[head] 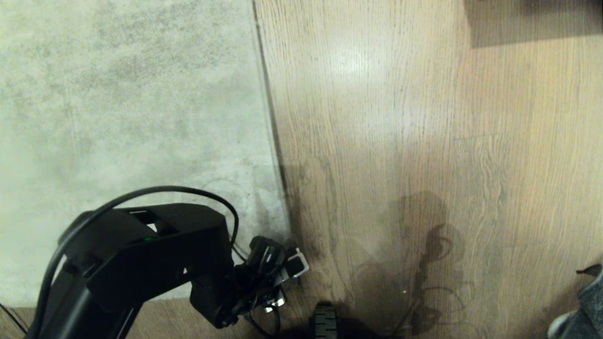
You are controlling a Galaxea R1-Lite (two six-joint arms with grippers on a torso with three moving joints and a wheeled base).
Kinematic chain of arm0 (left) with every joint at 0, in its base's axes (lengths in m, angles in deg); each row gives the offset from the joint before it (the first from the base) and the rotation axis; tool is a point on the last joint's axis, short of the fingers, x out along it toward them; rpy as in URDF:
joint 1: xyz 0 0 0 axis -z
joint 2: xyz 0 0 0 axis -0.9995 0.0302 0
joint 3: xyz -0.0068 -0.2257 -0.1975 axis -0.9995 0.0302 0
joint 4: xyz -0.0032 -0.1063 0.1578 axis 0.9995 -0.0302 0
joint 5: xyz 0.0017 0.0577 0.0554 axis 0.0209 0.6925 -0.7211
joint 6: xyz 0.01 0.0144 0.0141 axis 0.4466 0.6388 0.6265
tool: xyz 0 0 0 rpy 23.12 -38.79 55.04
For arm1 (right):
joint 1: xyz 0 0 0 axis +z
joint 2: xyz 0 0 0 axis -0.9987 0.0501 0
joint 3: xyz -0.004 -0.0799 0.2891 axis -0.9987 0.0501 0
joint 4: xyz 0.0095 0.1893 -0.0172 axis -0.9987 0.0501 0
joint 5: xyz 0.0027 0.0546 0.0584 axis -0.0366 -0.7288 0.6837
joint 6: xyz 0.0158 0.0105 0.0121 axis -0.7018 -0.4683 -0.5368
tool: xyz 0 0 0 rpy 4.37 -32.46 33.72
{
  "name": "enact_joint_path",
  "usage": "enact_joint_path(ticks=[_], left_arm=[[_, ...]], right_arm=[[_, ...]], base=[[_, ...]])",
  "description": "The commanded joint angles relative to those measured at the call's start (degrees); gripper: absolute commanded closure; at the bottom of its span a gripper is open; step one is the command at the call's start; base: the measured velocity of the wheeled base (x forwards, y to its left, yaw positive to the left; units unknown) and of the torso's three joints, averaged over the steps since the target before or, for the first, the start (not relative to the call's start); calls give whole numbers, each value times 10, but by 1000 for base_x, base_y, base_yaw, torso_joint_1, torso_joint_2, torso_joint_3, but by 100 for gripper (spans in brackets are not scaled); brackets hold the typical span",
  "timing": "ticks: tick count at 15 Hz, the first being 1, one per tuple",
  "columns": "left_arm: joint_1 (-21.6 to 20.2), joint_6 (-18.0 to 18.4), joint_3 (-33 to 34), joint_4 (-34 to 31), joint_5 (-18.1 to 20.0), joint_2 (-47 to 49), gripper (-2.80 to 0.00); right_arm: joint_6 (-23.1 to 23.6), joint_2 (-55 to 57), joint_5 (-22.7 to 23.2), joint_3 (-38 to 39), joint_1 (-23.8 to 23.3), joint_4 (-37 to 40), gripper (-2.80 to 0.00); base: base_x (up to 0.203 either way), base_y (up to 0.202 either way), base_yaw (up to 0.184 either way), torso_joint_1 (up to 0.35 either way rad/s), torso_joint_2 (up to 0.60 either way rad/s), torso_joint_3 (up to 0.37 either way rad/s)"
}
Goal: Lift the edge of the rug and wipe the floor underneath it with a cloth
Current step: Lay down the carpet
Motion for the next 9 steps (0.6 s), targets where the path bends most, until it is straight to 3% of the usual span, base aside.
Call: enact_joint_path(ticks=[1, 6, 9], left_arm=[[3, 1, 2, -4, -1, -16, 0], [8, -14, 18, -5, -2, -64, 0], [16, -51, 58, -5, -5, -110, 0]], right_arm=[[0, 1, 0, 0, 0, 0, 0], [0, 1, 0, 0, 0, 0, 0], [0, 1, 0, 0, 0, 0, 0]], base=[[0, 0, 0, 0, 0, 0], [0, 0, 0, 0, 0, 0], [0, 0, 0, 0, 0, 0]])
